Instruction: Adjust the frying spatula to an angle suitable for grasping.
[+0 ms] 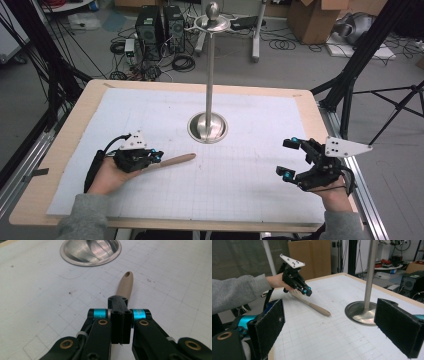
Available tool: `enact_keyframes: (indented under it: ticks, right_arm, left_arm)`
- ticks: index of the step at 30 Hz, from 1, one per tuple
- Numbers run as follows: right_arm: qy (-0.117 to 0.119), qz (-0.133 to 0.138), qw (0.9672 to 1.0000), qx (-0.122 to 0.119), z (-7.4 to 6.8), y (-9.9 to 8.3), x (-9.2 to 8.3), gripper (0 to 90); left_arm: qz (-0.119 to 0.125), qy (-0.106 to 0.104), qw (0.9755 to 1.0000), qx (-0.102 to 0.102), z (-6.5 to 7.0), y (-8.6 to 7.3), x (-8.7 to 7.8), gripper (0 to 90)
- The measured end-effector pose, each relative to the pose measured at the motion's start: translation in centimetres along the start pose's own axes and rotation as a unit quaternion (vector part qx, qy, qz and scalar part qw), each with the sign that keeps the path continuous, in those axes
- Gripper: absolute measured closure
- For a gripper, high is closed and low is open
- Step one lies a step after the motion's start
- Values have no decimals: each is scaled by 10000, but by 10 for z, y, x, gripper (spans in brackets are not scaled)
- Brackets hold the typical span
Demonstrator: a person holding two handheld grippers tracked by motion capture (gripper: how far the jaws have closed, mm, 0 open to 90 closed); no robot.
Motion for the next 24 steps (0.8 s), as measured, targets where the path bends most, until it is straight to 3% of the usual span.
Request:
enact_keyframes:
  ticks: [5,11,14,19,24]
  right_arm:
    - [-17,32,10000,-14,0,0,-1,86]
    - [-2,25,10000,-44,-1,0,-1,86]
    - [0,11,10000,-46,-1,0,0,86]
    - [2,-15,10000,-32,-1,-2,0,86]
    - [1,-10,10000,8,-1,-2,-1,86]
  left_arm:
    - [-197,122,9997,31,-6,-2,1,897]
    - [-106,-13,9999,75,-15,4,-4,897]
    - [-83,-95,9999,-65,-21,3,-5,897]
    - [-264,-100,9994,-187,-31,-3,-2,897]
    - [-552,-239,9981,-141,-31,-9,3,897]
Point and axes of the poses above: each handheld gripper's, and its own axes: x roughly forward along the jaws, y roughly out of its top, z roughly to its right, the point moved 4 cm from there along x, roughly forward along the jaws, and after that the axes turned 6 degrees about -x, right-handed, at the moved point
